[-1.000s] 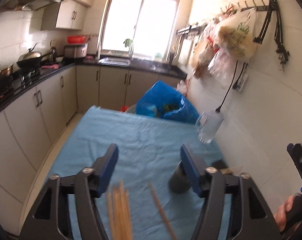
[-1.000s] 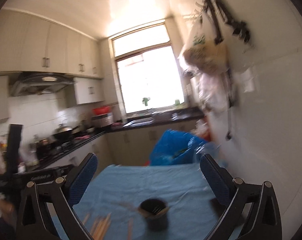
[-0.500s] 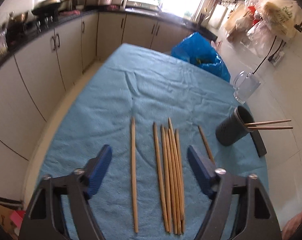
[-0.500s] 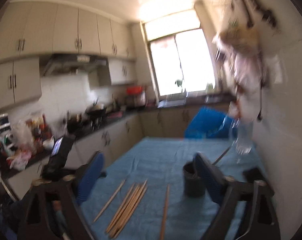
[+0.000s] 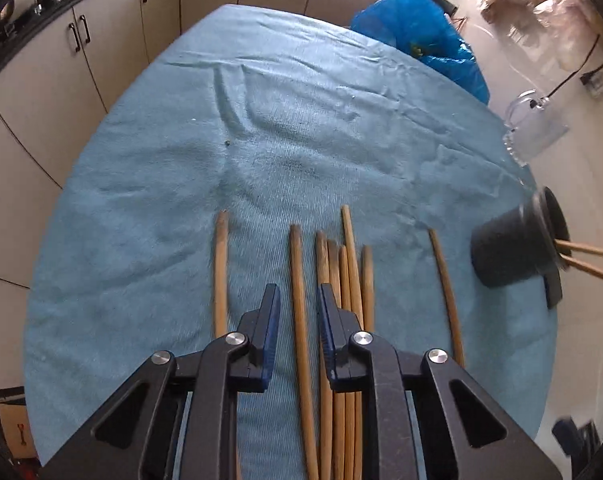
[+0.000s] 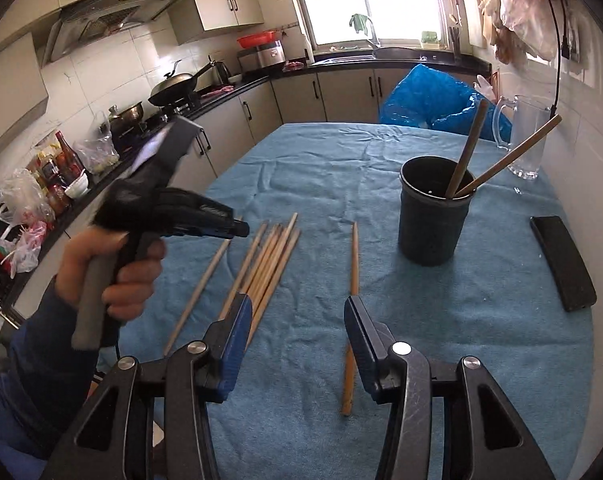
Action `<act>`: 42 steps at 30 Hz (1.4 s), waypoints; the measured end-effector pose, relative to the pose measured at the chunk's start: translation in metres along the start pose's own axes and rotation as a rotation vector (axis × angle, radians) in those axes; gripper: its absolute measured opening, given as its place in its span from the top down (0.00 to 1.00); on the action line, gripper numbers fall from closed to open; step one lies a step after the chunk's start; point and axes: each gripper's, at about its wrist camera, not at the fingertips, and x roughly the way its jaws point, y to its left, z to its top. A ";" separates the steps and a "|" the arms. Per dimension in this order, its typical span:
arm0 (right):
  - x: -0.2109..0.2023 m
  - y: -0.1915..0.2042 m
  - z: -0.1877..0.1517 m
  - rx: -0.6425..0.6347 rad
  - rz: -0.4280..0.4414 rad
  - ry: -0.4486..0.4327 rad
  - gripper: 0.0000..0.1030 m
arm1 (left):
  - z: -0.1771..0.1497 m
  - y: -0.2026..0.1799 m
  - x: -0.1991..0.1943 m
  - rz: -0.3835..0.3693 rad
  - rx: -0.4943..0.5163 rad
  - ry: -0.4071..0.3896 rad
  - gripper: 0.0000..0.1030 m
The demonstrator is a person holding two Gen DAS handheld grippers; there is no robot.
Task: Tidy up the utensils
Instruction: 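Move both tools back down to the remaining chopsticks on the towel, then grasp two chopsticks with the left tool while the right tool grasps one chopstick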
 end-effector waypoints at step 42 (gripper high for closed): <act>0.219 -0.004 0.083 0.206 -0.057 0.443 0.76 | -0.017 0.059 0.001 -0.003 -0.094 -0.046 0.94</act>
